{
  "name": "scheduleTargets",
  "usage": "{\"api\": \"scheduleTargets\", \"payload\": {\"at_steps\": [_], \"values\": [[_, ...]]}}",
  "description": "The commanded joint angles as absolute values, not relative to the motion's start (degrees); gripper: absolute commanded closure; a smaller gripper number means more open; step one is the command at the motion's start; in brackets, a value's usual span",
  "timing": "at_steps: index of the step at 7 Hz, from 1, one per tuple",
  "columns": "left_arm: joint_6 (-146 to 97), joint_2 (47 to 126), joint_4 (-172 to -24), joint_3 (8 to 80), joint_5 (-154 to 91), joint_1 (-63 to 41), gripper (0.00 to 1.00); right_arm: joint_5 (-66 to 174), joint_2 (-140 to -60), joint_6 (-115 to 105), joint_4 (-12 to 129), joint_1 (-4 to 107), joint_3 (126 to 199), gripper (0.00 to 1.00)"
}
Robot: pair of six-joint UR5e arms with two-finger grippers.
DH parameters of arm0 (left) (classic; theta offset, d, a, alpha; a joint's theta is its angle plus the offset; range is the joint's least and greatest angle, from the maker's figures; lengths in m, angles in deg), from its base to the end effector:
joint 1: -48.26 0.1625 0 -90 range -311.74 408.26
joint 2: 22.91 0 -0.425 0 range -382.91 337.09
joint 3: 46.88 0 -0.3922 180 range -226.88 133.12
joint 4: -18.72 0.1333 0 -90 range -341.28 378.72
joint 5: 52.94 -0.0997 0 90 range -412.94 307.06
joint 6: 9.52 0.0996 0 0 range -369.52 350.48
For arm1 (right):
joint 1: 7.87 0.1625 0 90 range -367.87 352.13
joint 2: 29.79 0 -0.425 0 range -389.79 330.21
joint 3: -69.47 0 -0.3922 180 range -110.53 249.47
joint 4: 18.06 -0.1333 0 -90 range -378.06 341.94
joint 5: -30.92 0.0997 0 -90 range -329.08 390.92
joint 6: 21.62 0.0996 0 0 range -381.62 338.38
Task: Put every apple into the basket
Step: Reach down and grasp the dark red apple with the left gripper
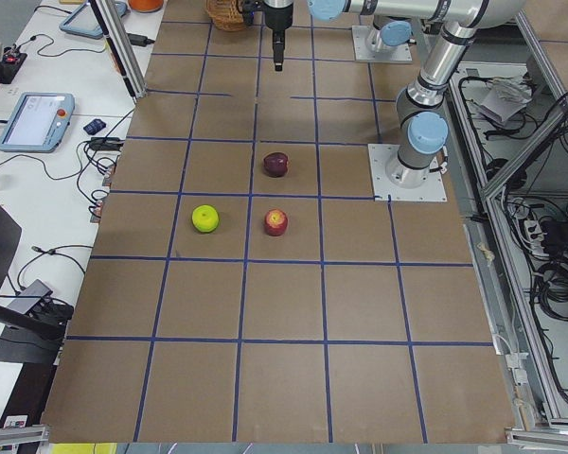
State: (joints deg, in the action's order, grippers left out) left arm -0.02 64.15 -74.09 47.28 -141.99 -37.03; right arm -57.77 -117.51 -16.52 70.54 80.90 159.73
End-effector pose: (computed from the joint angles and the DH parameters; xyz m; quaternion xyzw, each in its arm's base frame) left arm -0.0965 -0.4723 0.4722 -0.0415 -0.9985 -0.0339 0.0126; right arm 0.1248 -0.5041 0.4636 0.0556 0.9978 0.0347 0.0103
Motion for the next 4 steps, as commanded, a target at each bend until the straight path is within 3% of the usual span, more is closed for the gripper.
{"api": "scheduleTargets", "payload": {"at_steps": [1,4], "values": [[7.34,63.76,-68.08,55.99,-142.15,-30.16,0.00,-57.85,-117.51,-16.52,70.54,80.90,159.73,0.00],[8.75,69.79,-42.98,71.72,-144.43,-26.89,0.00,-57.94,-117.60,-16.52,70.54,80.90,159.73,0.00]]}}
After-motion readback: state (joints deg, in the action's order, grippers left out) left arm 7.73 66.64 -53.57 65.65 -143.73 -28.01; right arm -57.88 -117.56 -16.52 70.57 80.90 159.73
